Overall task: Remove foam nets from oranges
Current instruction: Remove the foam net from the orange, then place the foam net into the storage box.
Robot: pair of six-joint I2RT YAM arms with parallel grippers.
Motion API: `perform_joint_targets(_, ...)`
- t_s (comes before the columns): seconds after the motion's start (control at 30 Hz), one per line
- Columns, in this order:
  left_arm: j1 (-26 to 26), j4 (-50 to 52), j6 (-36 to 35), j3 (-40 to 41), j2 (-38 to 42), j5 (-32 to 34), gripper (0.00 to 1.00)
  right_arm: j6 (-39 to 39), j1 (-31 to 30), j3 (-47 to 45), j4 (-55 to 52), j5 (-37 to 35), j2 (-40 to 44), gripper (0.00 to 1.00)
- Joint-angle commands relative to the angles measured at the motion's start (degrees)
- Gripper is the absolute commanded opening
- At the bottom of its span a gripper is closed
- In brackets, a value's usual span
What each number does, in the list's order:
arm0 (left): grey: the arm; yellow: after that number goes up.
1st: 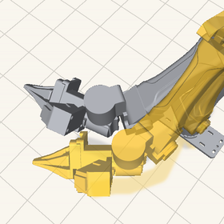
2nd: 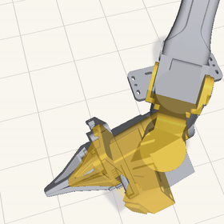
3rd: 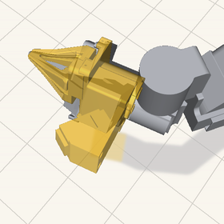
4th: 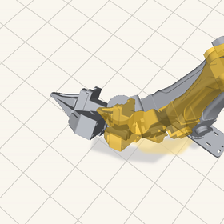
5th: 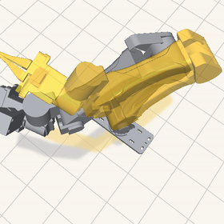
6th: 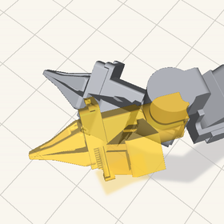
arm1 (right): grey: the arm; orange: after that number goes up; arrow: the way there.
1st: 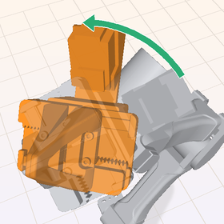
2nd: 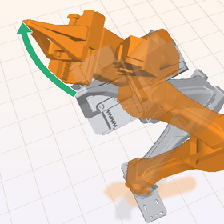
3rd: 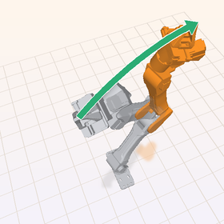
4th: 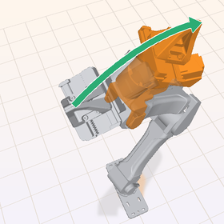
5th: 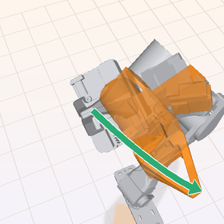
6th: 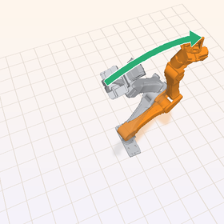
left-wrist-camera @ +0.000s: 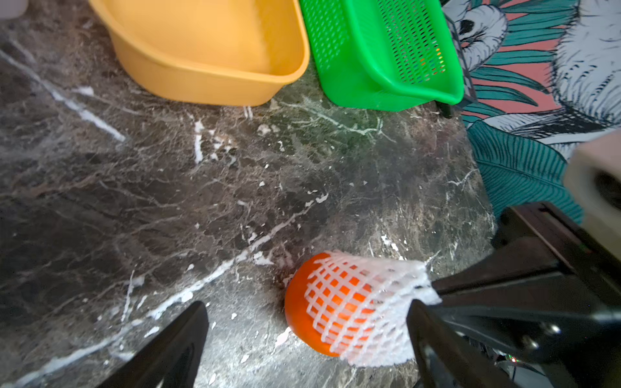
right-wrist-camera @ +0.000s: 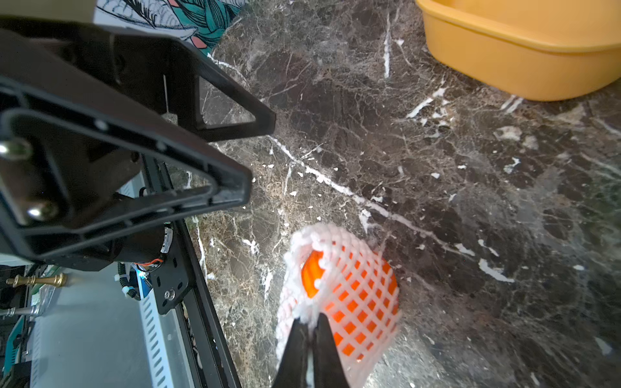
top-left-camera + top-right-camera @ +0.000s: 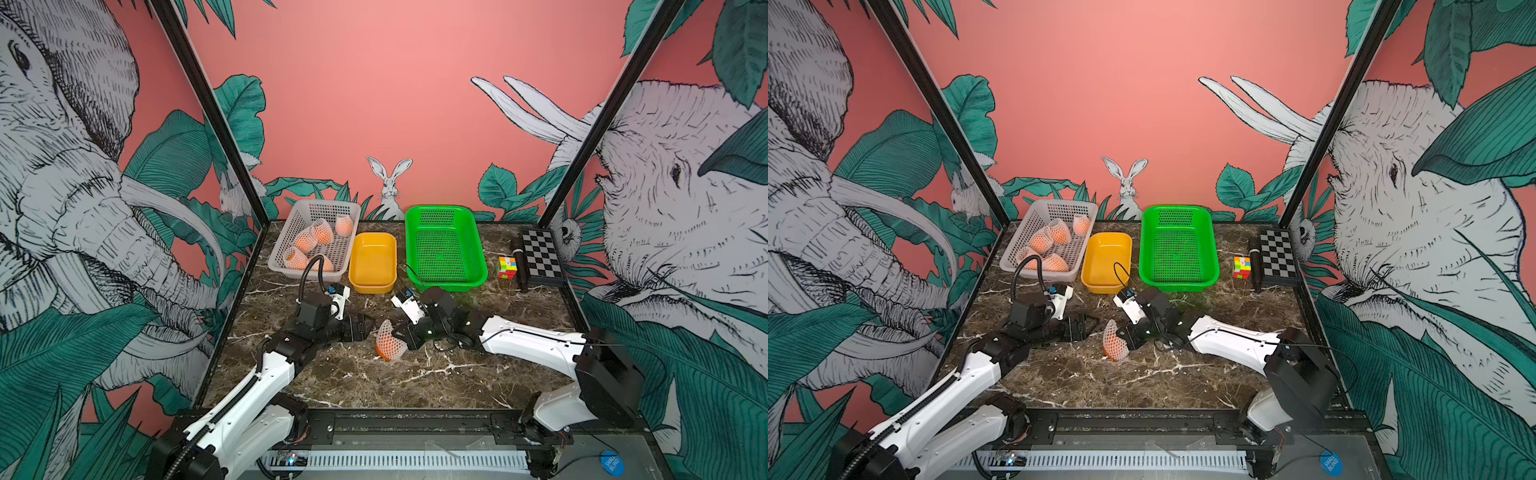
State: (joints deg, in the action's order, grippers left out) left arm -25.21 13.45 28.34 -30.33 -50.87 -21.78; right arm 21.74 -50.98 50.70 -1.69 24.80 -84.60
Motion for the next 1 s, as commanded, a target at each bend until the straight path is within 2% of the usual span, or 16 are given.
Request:
perform_joint_targets(0.0,0.34,0.12,-4.13,-2.33,1.95,-4.36,0.92,-4.25,2.01,2.6,-2.63,6.95,2.18,0.01)
perform_joint_targets(0.17,0.18,-3.51,-7.96,-3.82,3.65,-14.78,0.87,-10.87,5.5,4.71,-9.76,18.71,4.73,0.03)
perform_joint_targets(0.33,0.25,-4.61,-13.09,-4.82,4.1,-20.62,0.84,-14.81,6.92,6.74,-14.85,26.51,5.54,0.01)
perform_joint_targets(0.43,-0.09,-6.49,-15.2,-5.43,3.0,-24.61,0.84,-16.03,7.23,7.48,-16.37,28.99,6.09,0.0)
perform_joint_targets(0.6,-1.75,-3.26,-21.41,-6.63,1.06,-27.1,0.83,-16.04,7.81,7.93,-15.67,31.14,7.37,0.0)
perform_joint_targets(0.8,-6.65,-2.47,-24.96,-6.41,1.02,-27.48,0.82,-16.29,8.6,8.93,-15.58,31.39,7.85,0.0)
perform_joint_targets(0.9,-7.12,-0.42,-25.96,-7.39,0.0,-27.09,0.75,-16.29,8.65,9.61,-15.54,31.85,7.51,0.0)
perform_joint_targets(0.97,-7.22,1.31,-26.74,-8.31,-0.49,-27.02,0.65,-16.42,8.7,9.9,-15.69,31.71,7.36,0.0)
